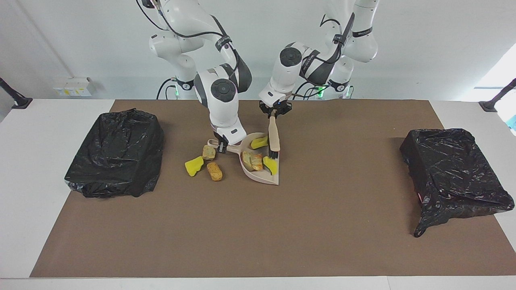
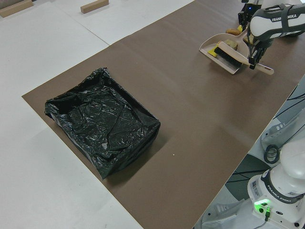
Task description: Sweep and dump trash in bin
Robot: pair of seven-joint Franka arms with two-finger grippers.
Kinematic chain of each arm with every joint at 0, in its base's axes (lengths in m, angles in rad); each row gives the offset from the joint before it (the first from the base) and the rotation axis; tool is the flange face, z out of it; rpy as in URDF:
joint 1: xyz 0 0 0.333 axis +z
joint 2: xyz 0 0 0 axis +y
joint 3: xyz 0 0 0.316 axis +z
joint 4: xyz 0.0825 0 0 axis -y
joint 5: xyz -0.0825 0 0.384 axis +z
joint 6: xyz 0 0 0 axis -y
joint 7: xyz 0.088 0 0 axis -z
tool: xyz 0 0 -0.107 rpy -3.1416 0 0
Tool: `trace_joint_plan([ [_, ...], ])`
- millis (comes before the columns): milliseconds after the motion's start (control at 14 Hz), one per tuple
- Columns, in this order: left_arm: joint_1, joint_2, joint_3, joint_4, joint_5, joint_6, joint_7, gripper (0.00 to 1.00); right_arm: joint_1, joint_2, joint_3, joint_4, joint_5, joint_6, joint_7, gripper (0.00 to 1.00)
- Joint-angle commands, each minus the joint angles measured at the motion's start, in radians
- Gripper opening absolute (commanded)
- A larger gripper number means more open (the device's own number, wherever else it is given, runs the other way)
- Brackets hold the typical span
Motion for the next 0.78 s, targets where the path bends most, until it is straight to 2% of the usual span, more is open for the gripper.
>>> trace_joint_plan([
  [0, 0.089, 0.003, -0.001, -0.001, 0.018, -0.03, 0.032, 0.0, -0.025, -0.009, 0.008, -0.016, -0.001, 0.02, 0.015, 0.0],
  [214, 0.123, 0.0, -0.001, -0.007, 0.018, -0.075, 0.056, 0.0, -0.043, -0.009, 0.008, -0.013, 0.003, 0.019, 0.007, 0.0],
  [428, 0.131, 0.003, -0.003, -0.004, 0.018, -0.066, 0.055, 0.0, -0.043, -0.012, 0.008, -0.01, 0.004, 0.014, 0.016, 0.0],
  [713, 0.081, 0.003, -0.011, 0.003, 0.018, -0.047, 0.062, 0.0, -0.046, -0.016, 0.009, -0.014, 0.009, 0.025, 0.026, 0.0],
])
